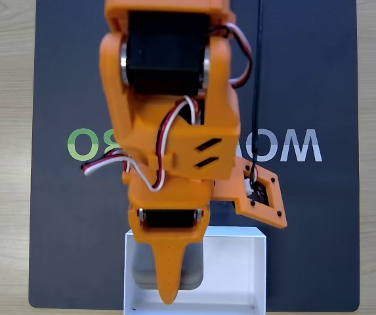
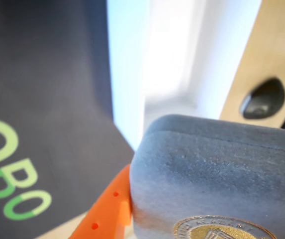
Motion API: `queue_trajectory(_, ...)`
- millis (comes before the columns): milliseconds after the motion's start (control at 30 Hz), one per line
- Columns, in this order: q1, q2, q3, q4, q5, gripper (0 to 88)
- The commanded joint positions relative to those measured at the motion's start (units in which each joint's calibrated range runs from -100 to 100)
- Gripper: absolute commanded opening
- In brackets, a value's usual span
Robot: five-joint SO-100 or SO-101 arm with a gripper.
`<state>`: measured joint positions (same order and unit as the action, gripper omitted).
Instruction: Grab the usb to bin
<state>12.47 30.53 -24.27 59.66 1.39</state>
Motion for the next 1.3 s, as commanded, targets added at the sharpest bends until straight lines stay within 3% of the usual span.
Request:
queue_trajectory(0, -0.35, 6.23, -13.86, 0.97, -1.60, 9.7)
queue_trajectory(300, -3.80, 17.93, -27.22, 7.08, -4.65, 9.7)
queue_trajectory(733, -4.05, 23.61, -33.91, 6.30, -5.81, 10.8)
queue_trajectory(1267, -4.39, 24.88, -33.46, 6.74, -5.33, 45.8)
